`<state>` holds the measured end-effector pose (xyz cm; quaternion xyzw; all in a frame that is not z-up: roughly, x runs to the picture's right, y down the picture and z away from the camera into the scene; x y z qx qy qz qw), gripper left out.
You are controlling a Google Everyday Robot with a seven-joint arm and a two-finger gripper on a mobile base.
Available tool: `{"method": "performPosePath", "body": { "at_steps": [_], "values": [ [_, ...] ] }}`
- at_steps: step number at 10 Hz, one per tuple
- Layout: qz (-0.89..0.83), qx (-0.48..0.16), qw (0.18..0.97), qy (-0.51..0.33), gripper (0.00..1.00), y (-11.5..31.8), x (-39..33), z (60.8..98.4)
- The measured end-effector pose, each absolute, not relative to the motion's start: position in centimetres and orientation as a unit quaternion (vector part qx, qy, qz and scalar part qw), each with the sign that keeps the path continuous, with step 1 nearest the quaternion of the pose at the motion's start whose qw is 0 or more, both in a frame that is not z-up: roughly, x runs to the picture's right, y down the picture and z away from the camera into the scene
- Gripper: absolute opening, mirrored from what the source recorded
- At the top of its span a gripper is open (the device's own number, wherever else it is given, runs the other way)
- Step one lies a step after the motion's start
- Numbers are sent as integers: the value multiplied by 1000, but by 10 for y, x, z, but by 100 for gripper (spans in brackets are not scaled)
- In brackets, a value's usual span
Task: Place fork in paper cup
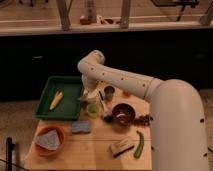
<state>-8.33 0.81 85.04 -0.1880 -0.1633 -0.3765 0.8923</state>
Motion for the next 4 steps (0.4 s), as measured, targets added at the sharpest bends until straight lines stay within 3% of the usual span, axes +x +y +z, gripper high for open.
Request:
{"method": "performPosePath", "body": {
  "at_steps": [2,4],
  "values": [
    [-373,-188,893,-165,2,7,-82,852],
    [-368,-189,895,-167,20,4,-81,855]
  ]
}}
